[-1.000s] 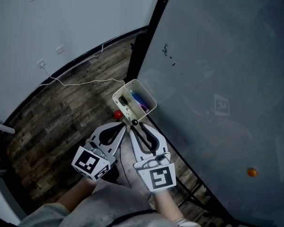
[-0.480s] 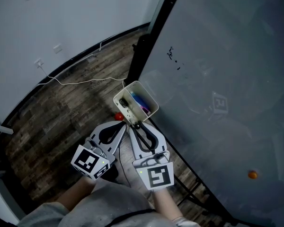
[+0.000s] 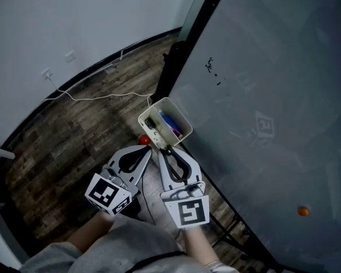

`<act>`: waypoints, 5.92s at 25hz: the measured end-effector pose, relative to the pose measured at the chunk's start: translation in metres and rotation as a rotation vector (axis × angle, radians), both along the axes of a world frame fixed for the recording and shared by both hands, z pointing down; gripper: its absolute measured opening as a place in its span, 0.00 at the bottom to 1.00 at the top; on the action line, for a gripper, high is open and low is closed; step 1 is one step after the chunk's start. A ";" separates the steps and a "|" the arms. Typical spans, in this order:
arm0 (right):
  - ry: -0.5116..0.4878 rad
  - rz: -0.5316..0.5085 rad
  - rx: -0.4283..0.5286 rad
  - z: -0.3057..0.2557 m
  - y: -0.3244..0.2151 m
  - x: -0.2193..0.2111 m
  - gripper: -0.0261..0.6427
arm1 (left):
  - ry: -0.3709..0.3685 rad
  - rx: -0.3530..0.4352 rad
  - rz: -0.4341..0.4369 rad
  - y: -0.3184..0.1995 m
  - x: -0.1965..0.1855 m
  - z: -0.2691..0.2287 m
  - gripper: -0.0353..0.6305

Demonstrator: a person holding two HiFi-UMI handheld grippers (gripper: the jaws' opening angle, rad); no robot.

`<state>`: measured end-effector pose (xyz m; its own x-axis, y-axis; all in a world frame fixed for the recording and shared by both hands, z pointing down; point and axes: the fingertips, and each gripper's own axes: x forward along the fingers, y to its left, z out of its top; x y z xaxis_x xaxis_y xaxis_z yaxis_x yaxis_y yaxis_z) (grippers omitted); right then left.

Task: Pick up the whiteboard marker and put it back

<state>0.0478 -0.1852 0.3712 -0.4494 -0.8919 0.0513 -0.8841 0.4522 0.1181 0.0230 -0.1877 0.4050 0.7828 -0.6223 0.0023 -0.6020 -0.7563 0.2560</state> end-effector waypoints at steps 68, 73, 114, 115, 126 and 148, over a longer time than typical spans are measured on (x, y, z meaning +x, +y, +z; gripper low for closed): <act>-0.119 -0.074 0.126 -0.102 0.029 0.016 0.15 | 0.023 0.111 -0.042 0.021 -0.014 -0.040 0.08; -0.119 -0.074 0.127 -0.102 0.029 0.015 0.15 | 0.022 0.111 -0.038 0.021 -0.015 -0.042 0.08; -0.177 -0.047 -0.034 -0.026 -0.016 0.017 0.15 | -0.004 0.006 0.037 -0.014 -0.002 0.003 0.08; -0.181 -0.050 -0.036 -0.025 -0.016 0.016 0.15 | -0.003 0.009 0.041 -0.014 -0.002 0.003 0.08; -0.177 -0.048 -0.074 -0.003 -0.020 0.018 0.15 | 0.000 0.024 0.068 -0.016 0.003 0.003 0.08; -0.003 -0.123 -0.015 0.002 -0.017 -0.003 0.15 | 0.000 0.030 0.069 -0.005 -0.001 0.003 0.08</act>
<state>0.0443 -0.2026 0.3734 -0.5552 -0.8293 0.0627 -0.8223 0.5587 0.1085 0.0223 -0.1926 0.4084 0.8238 -0.5666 -0.0159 -0.5481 -0.8034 0.2328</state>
